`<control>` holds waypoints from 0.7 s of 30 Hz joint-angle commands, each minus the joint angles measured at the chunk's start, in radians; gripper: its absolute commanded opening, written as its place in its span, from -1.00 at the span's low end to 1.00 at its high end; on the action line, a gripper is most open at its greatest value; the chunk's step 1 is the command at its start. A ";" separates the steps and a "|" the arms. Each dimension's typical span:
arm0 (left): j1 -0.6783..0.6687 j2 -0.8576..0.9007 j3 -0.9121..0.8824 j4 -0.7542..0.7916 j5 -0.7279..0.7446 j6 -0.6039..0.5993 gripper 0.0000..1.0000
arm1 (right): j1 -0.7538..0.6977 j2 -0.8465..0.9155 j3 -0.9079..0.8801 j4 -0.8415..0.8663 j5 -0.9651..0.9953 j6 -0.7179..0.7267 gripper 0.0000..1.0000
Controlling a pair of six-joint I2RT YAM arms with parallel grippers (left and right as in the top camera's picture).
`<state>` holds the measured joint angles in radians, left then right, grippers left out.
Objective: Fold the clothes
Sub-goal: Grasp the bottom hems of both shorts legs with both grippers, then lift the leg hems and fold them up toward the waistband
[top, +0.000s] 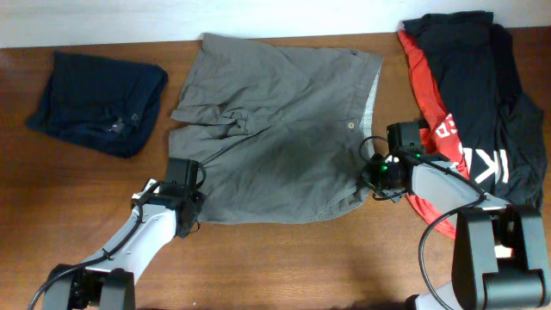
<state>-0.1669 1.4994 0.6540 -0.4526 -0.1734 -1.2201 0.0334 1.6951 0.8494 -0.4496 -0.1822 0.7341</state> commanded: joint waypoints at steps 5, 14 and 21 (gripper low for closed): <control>0.023 0.014 -0.003 0.011 -0.014 0.056 -0.97 | 0.005 0.036 -0.005 -0.079 0.022 0.044 -0.92; 0.026 -0.212 0.061 -0.005 -0.034 0.253 -0.97 | 0.005 -0.156 0.055 -0.299 0.021 0.088 -0.92; 0.026 -0.497 0.069 -0.018 -0.076 0.383 -0.97 | 0.005 -0.402 0.055 -0.415 0.084 0.069 -0.92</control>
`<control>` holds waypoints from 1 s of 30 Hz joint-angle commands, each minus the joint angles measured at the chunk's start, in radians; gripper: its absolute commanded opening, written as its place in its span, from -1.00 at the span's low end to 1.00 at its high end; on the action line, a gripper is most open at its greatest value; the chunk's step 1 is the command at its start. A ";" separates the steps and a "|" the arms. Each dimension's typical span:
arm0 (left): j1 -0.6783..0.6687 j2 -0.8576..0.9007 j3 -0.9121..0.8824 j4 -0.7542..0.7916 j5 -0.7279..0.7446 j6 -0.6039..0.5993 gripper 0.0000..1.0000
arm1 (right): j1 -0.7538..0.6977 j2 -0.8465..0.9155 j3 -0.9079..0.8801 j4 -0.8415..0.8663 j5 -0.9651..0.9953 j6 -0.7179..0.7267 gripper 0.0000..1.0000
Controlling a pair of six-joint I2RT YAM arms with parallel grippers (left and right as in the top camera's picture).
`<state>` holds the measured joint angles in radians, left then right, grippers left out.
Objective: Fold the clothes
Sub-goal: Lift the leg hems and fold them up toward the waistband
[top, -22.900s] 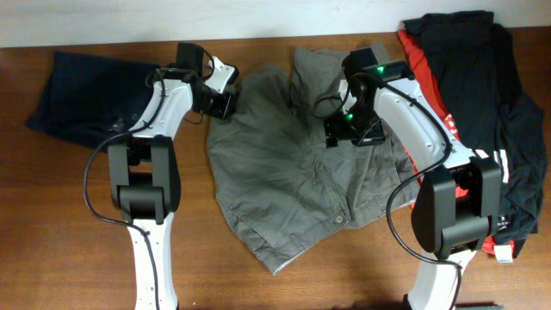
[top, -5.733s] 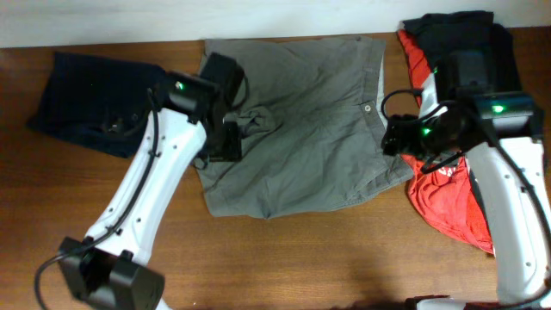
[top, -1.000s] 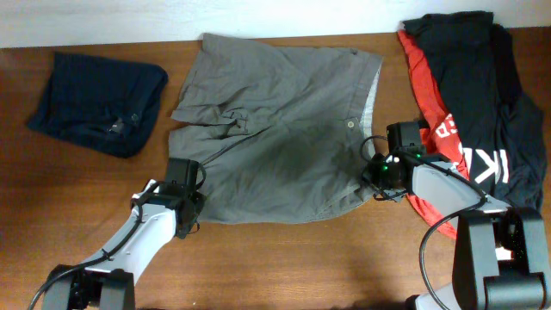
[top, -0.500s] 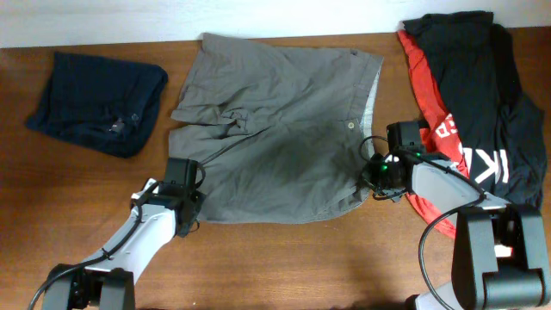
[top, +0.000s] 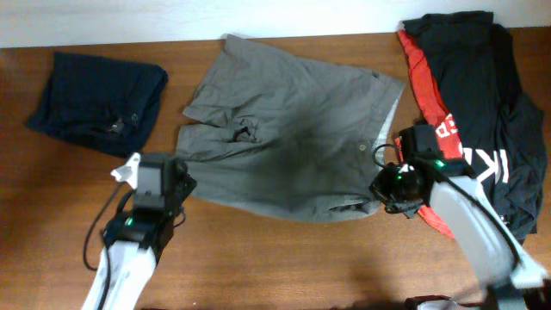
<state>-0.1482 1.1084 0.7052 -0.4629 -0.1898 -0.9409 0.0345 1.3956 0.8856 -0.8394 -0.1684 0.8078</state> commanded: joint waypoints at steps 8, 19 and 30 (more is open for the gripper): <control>0.007 -0.349 0.022 -0.047 -0.134 0.209 -0.97 | 0.004 -0.367 0.031 -0.157 0.123 -0.029 -0.92; 0.007 -0.423 0.162 -0.217 -0.226 0.296 -0.97 | 0.005 -0.448 0.033 -0.419 0.120 -0.029 -0.92; 0.007 -0.333 0.200 -0.183 -0.226 0.299 -0.98 | 0.004 -0.413 0.052 -0.318 0.191 -0.029 -0.92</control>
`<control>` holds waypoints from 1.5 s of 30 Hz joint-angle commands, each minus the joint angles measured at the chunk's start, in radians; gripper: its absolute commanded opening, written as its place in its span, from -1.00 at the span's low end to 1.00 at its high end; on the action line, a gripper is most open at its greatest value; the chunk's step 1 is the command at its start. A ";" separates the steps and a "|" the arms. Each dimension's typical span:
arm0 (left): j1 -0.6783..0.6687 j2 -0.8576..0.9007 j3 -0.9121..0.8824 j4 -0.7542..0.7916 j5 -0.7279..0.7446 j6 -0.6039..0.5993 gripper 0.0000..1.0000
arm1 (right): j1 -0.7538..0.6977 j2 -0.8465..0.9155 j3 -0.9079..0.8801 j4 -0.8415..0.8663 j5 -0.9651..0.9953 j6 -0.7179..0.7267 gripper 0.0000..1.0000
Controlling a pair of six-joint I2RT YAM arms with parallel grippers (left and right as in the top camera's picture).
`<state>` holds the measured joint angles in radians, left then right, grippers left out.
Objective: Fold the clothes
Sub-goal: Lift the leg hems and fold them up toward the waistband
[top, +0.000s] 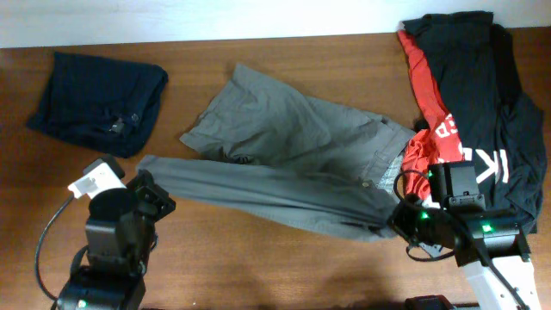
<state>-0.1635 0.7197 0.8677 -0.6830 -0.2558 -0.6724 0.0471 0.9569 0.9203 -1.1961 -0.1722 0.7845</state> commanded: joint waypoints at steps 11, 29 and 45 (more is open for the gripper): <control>0.023 0.466 0.037 0.462 -0.179 0.031 -0.97 | -0.009 0.258 0.017 0.333 0.250 -0.010 -0.92; 0.019 0.908 0.037 1.197 -0.077 0.031 -0.97 | -0.157 0.371 0.017 0.660 0.285 -0.028 -0.92; 0.021 0.626 0.071 0.956 -0.217 0.341 -0.97 | -0.151 0.356 0.243 0.417 0.123 -0.243 -0.92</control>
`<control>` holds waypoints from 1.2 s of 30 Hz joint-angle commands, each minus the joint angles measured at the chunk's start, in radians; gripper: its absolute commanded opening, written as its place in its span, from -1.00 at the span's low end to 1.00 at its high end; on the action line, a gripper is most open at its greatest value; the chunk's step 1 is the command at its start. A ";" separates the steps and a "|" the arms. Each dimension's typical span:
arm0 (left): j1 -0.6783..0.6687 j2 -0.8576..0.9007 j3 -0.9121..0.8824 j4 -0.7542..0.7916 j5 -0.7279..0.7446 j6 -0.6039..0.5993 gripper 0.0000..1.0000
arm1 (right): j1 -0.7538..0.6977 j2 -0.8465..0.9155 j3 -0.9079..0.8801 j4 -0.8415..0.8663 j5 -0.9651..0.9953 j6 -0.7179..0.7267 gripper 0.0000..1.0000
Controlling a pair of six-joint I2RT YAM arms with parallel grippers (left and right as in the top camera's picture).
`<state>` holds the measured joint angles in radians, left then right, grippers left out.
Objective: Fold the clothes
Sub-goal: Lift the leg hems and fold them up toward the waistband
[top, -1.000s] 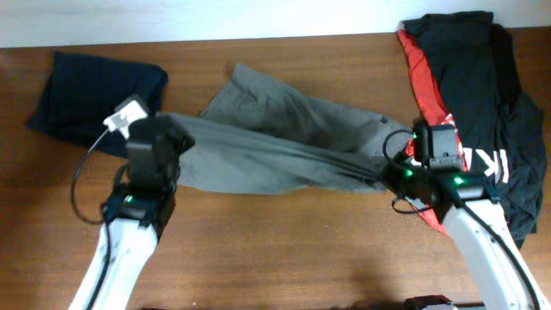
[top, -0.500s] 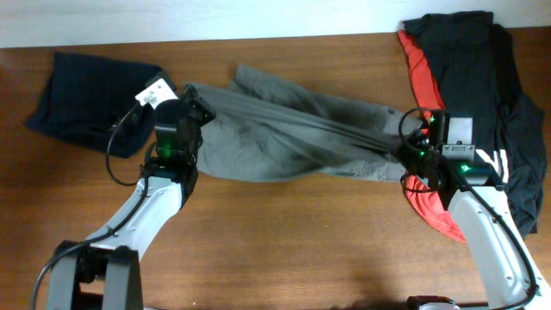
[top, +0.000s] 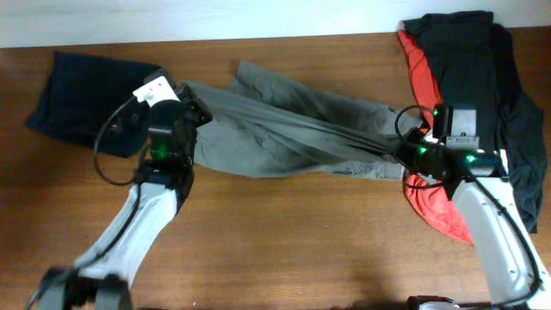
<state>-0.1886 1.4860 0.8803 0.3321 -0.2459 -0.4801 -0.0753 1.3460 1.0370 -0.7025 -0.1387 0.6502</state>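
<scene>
Grey shorts (top: pixel 284 129) hang stretched between my two grippers above the table's middle, folded over lengthwise. My left gripper (top: pixel 191 108) is shut on the shorts' left end, close to the folded navy garment (top: pixel 82 103). My right gripper (top: pixel 401 146) is shut on the right end, at the waistband, beside the red and black pile (top: pixel 469 103). The fingertips themselves are hidden in the cloth.
A folded navy garment lies at the far left. A heap of black and red clothes covers the far right corner, with a red shirt's edge (top: pixel 430 207) reaching toward the front. Bare wooden table (top: pixel 284 241) fills the front.
Both grippers have moved toward the far side with the shorts' near edge. The left one now sits by the navy garment, the right one by the red shirt. The shorts are doubled over.
The shorts lay flat with both grippers at their near corners. Then the grippers were raised with the corners and the cloth shifted right. Later the near edge hung lifted toward the front. Now that edge is carried over the far half.
</scene>
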 commanded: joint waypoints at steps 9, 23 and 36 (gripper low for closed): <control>0.048 -0.302 0.179 -0.399 -0.292 0.285 -0.98 | 0.095 -0.032 0.359 -0.308 0.083 -0.176 -0.92; 0.046 -0.348 0.309 -0.676 -0.238 0.288 -0.97 | 0.175 -0.032 0.504 -0.632 0.163 -0.173 -0.92; 0.046 -0.283 0.309 -0.707 -0.081 0.235 -0.97 | -0.005 -0.025 0.541 -0.920 0.222 -0.145 -0.92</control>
<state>-0.1898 1.1984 1.1576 -0.3862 -0.2104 -0.2234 -0.0345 1.3285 1.6039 -1.5944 -0.1070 0.5148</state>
